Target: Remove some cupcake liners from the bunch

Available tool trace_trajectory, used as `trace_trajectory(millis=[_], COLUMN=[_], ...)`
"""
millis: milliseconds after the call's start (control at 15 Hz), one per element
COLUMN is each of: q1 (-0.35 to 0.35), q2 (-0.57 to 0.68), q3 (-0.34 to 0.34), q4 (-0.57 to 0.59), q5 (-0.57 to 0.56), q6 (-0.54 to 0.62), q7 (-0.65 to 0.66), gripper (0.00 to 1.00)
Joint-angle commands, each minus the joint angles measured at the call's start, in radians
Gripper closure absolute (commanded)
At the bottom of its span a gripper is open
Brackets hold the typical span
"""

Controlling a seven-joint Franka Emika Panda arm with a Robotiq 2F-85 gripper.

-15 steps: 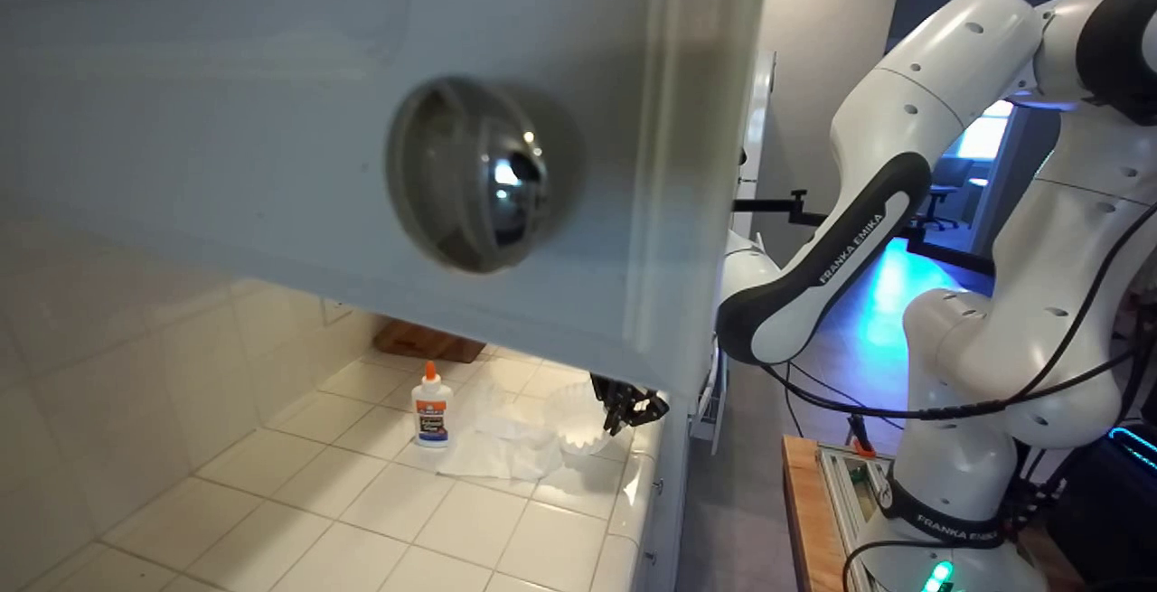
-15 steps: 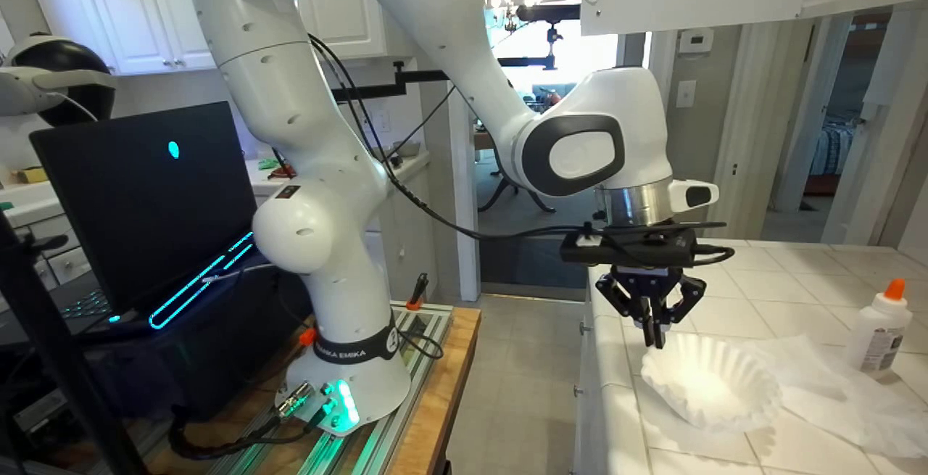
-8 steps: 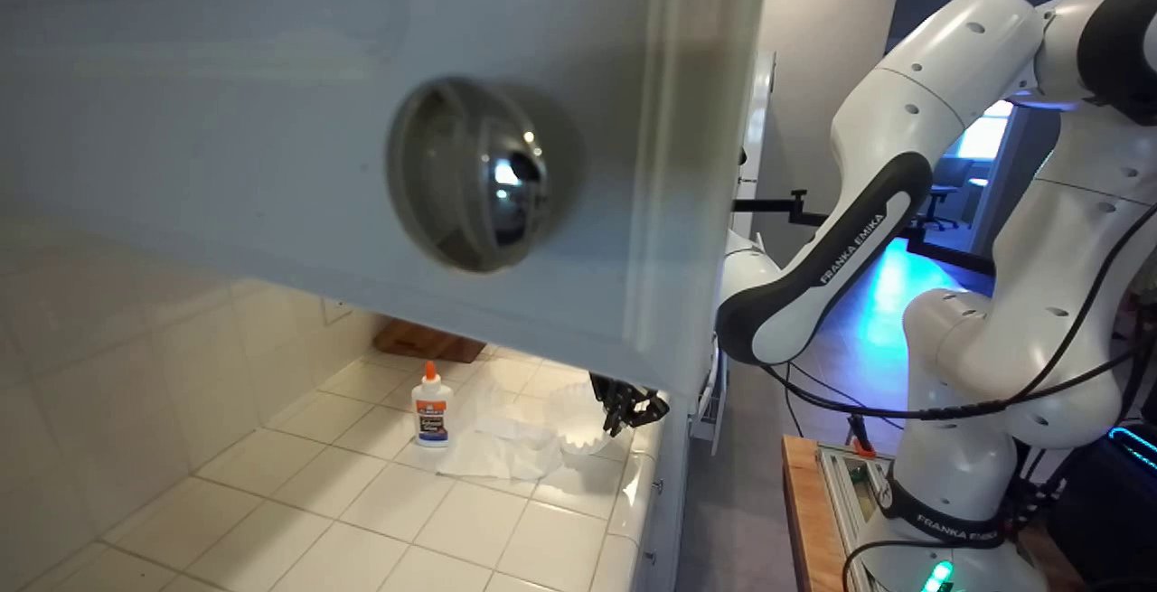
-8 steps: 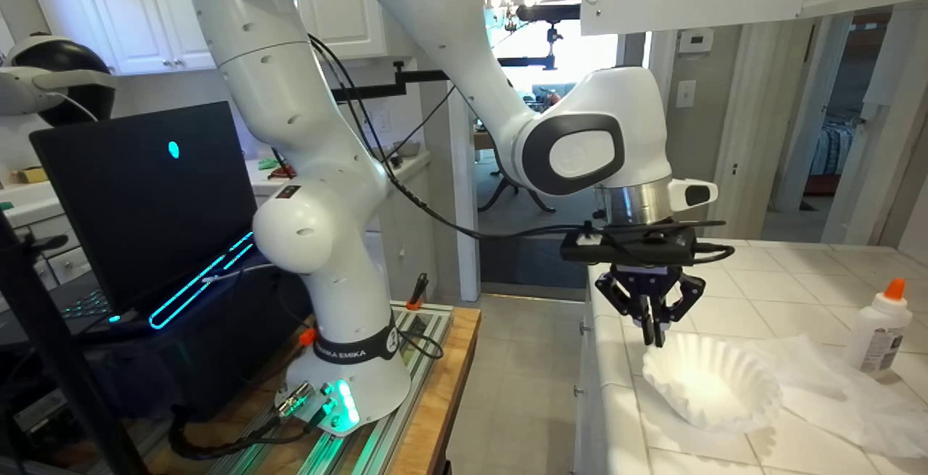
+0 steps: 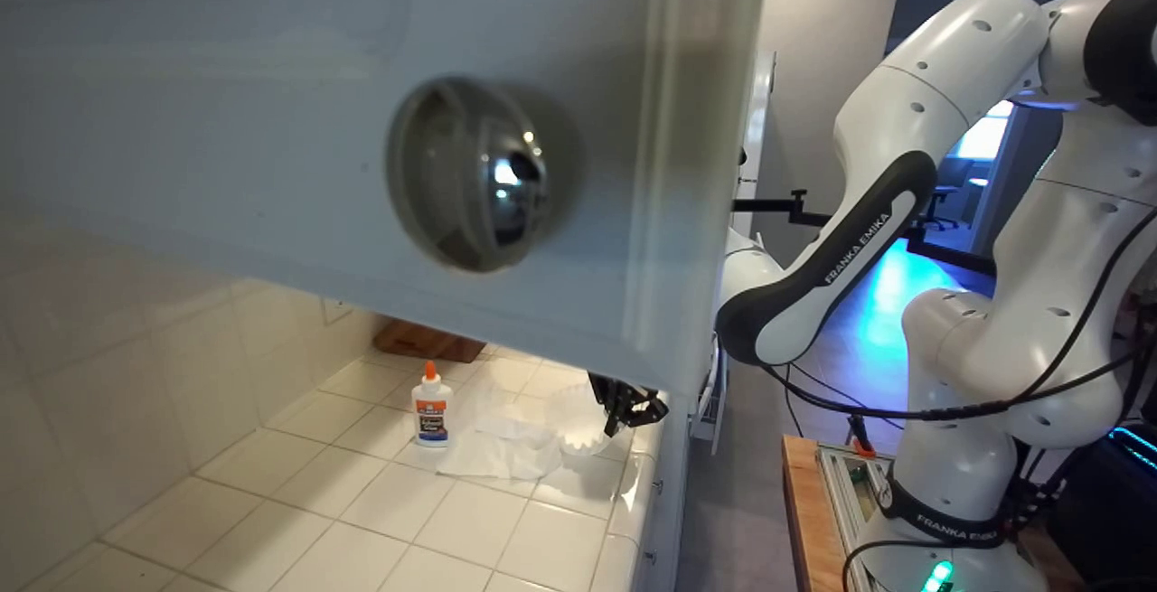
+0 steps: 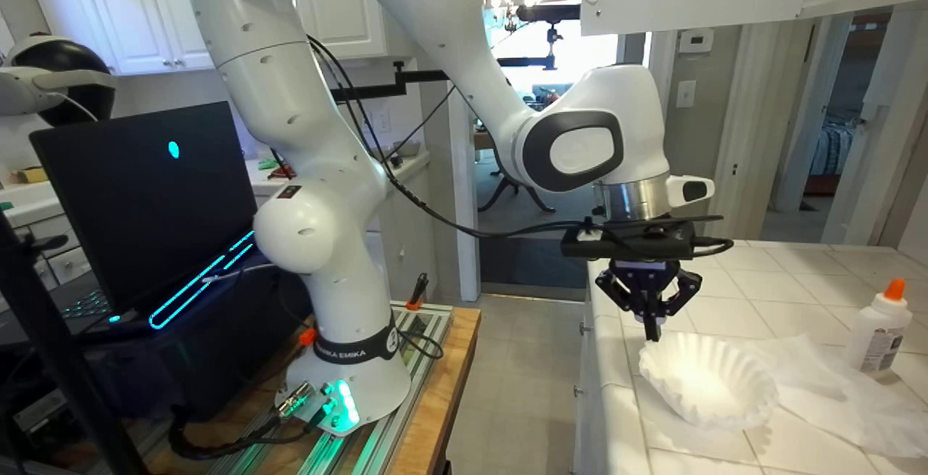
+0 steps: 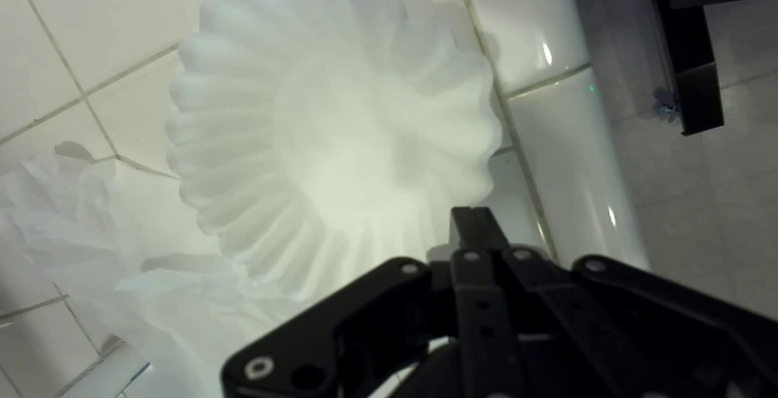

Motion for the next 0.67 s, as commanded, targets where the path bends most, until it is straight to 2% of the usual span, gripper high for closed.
trace_trajectory(millis=[0, 600], q1=[0.01, 0.012], q2=[-0.028, -0.087], q3=[0.008, 0.021], q4=[0.0, 0.002], q5=[0.045, 0.033], q6=[-0.036, -0.053], q7=[-0.039, -0.024], gripper=[1.0, 1.0])
